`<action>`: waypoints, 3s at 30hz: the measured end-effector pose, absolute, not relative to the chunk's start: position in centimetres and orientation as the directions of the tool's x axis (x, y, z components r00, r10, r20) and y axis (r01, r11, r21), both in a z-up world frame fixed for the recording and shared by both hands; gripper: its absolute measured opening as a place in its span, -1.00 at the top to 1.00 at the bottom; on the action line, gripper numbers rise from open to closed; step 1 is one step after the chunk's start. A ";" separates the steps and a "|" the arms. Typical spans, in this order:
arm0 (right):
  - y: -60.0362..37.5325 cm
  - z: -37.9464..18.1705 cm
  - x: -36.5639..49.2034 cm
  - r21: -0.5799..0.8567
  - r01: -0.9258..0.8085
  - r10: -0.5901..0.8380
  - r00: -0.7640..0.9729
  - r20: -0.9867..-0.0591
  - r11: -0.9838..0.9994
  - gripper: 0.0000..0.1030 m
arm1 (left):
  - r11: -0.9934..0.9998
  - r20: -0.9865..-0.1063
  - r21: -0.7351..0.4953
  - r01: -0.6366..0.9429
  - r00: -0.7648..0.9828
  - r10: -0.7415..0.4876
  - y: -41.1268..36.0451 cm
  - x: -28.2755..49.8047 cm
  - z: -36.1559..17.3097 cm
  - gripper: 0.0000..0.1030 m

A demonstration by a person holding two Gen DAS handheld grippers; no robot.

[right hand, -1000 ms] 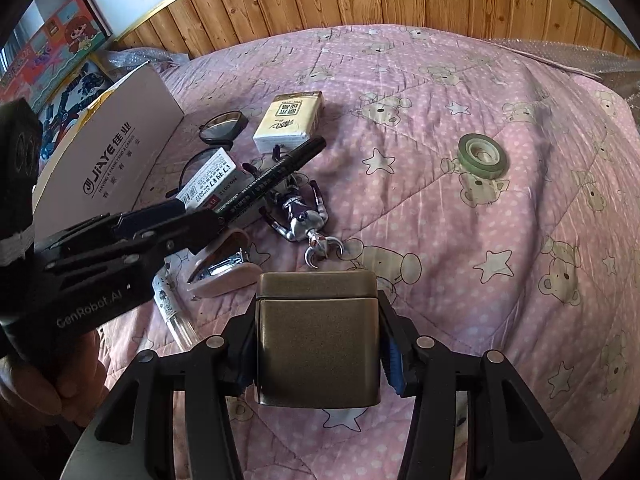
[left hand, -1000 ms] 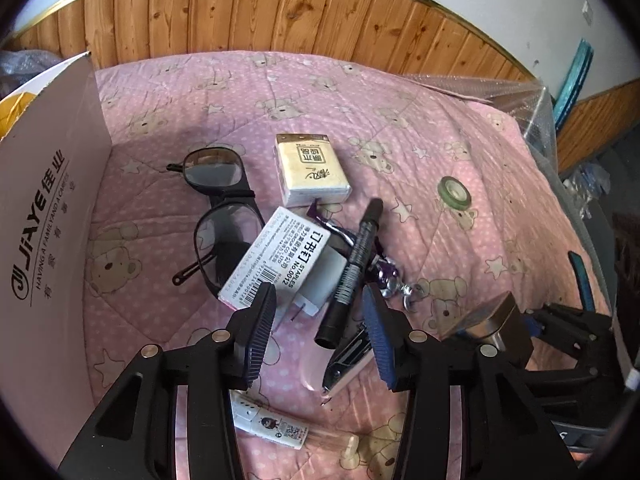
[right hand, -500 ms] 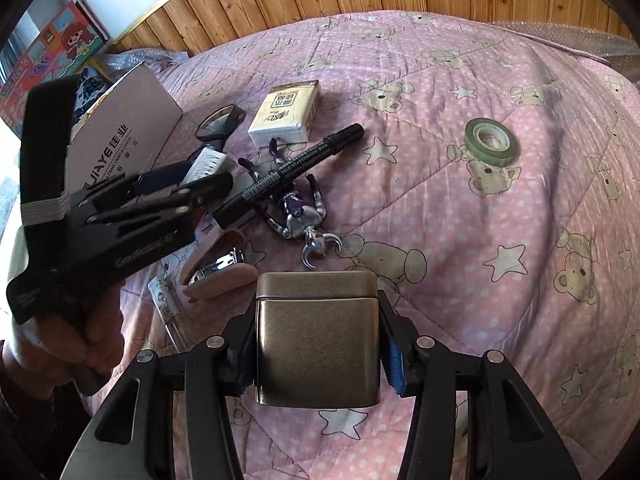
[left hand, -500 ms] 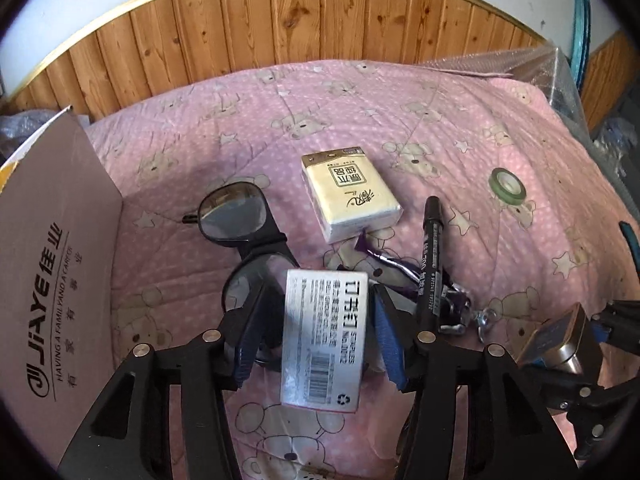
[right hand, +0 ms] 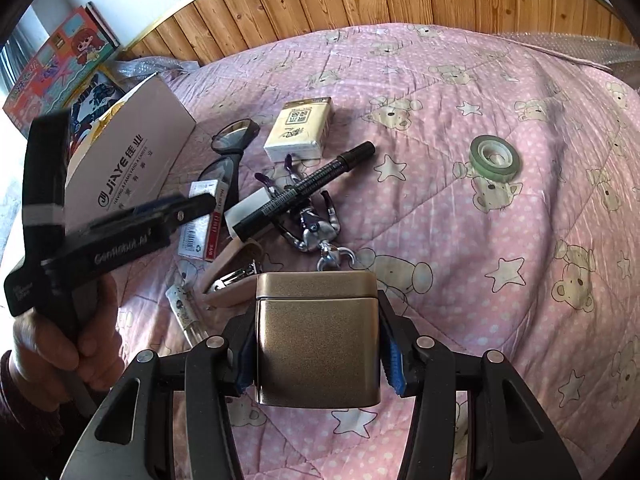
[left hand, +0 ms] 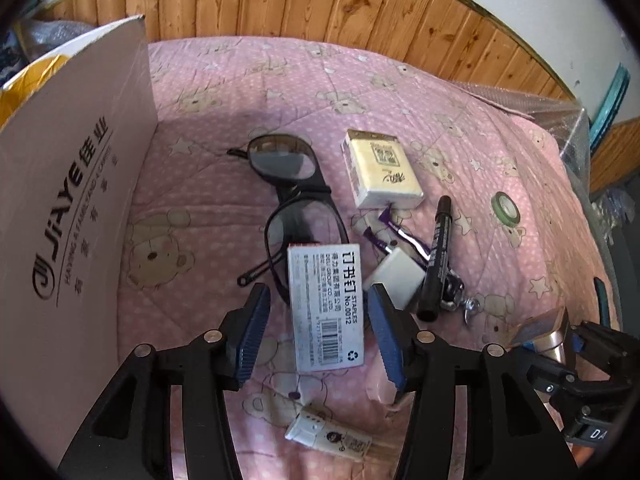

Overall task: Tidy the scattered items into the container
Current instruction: 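Grasp the white-and-red staples box with the left gripper while the right gripper holds the tin, then carry the staples box and gold tin over the cardboard box with both grippers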

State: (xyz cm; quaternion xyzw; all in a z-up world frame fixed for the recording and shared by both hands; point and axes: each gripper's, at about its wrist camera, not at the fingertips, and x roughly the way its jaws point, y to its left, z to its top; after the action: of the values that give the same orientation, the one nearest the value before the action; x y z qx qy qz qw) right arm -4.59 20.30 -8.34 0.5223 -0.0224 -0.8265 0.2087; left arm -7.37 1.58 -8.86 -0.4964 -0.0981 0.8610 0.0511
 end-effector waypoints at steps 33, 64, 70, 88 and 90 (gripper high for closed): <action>15.2 -4.3 -1.3 0.162 0.471 -0.400 -0.467 -0.789 -0.867 0.01 | -0.974 -0.724 -0.225 0.018 -0.672 0.155 -1.7 -1.4 0.0 0.22; 5.6 3.4 3.5 0.055 0.580 -0.441 -0.551 -0.709 -0.813 0.01 | -0.928 -0.566 -0.371 0.019 -0.798 0.210 -8.3 2.6 7.7 0.22; 2.8 5.0 3.8 0.046 0.608 -0.465 -0.553 -0.691 -0.793 0.01 | -0.907 -0.542 -0.419 0.043 -0.813 0.212 -10.6 2.2 8.5 0.22; -2.2 6.6 1.4 0.037 0.646 -0.490 -0.539 -0.685 -0.763 0.01 | -0.825 -0.520 -0.551 0.131 -0.827 0.216 -17.4 -0.6 8.4 0.22; -2.8 6.7 1.1 0.036 0.651 -0.493 -0.537 -0.684 -0.759 0.01 | -0.817 -0.520 -0.559 0.139 -0.827 0.215 -17.9 -1.0 8.3 0.22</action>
State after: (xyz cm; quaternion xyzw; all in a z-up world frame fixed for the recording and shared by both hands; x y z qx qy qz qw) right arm 1.08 -2.77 6.69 0.3510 0.1123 -0.8695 0.3288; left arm -0.98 -17.92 8.30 -0.2934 -0.3014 0.9070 0.0210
